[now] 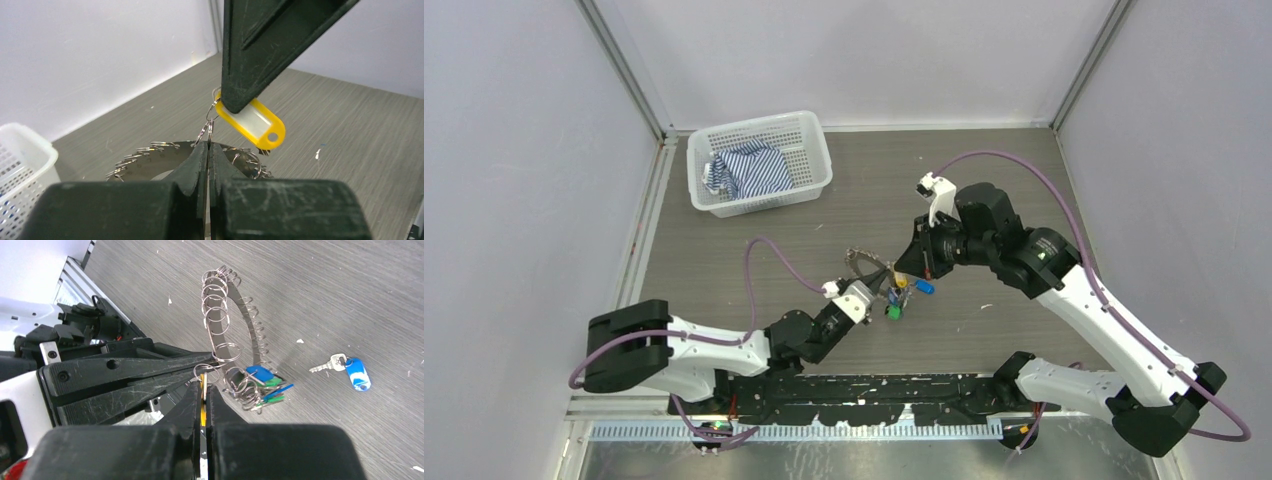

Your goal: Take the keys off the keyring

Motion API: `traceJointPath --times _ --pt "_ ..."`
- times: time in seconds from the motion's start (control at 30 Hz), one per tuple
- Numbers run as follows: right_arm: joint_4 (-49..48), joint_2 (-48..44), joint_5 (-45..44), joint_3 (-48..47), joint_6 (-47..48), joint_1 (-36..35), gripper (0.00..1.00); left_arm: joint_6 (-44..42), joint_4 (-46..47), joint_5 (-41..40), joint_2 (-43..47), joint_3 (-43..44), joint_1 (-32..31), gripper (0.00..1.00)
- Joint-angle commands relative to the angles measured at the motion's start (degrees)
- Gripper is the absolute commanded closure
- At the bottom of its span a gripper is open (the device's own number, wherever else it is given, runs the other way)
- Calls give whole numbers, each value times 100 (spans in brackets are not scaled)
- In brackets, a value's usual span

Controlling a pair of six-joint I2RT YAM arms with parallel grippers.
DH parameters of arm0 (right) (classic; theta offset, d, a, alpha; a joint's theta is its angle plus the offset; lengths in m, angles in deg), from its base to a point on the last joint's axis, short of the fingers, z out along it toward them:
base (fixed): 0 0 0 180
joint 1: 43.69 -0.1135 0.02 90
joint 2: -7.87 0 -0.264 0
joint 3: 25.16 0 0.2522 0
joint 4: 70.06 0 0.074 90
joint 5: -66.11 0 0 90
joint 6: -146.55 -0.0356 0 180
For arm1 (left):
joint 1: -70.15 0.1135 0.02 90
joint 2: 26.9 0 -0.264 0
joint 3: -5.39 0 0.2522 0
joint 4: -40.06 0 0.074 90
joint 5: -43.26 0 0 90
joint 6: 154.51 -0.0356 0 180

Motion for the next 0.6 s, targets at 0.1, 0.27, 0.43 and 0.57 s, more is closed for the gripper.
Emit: traceJointPath --times 0.1,0.27,0.43,0.57 --pt "-1678 -184 27 937 -591 48 99 -208 1317 -827 -587 -65 -1 100" --pt "-2311 -244 -72 1622 -788 68 99 128 1519 -1035 -881 -295 42 100" --pt "-2503 -309 -212 1973 -856 220 99 285 1520 -908 -962 -402 76 100" --pt "-2636 -363 -78 2137 -932 403 99 300 1520 -905 -971 -434 88 100"
